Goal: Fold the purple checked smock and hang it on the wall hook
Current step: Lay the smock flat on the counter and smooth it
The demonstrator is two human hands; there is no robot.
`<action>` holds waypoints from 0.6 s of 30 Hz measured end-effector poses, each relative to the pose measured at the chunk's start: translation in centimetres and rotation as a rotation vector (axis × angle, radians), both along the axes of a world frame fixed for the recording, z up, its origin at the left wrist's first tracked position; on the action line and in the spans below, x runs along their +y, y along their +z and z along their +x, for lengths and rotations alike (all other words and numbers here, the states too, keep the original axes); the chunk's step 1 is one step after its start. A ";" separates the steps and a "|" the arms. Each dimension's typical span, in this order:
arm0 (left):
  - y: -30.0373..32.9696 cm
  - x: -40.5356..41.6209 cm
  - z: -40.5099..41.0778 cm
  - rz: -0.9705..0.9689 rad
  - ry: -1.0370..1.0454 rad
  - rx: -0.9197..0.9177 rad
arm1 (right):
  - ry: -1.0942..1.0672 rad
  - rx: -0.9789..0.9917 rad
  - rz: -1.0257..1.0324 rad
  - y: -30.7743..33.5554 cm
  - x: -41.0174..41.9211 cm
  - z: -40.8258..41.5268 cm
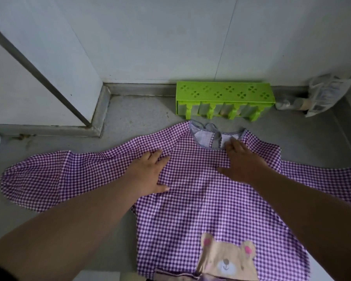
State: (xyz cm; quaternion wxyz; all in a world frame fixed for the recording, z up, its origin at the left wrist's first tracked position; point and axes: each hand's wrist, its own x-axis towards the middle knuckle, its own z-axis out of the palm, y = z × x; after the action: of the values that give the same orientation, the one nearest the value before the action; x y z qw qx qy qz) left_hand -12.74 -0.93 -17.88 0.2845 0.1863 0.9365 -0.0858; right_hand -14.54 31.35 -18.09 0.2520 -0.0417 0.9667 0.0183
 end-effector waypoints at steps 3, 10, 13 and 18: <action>0.0 0.4 -0.2 -0.012 0.062 0.000 | 0.004 0.171 0.020 1.3 -2.4 0.9; 0.4 0.2 0.4 0.004 0.084 0.091 | 0.151 -0.122 -0.073 0.3 -8.4 9.5; 0.5 -0.8 2.9 0.102 0.227 0.365 | 0.180 -0.117 -0.044 -0.4 -7.8 9.3; 0.8 -2.6 6.1 0.032 0.857 0.017 | 0.187 -0.123 -0.072 -0.7 -6.9 7.9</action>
State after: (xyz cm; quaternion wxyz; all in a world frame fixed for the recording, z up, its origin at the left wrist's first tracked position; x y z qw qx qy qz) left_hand -6.69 -3.53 -17.07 0.2838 -0.2157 0.9328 0.0531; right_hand -6.68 24.45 -18.80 0.3063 -0.1416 0.9413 0.0045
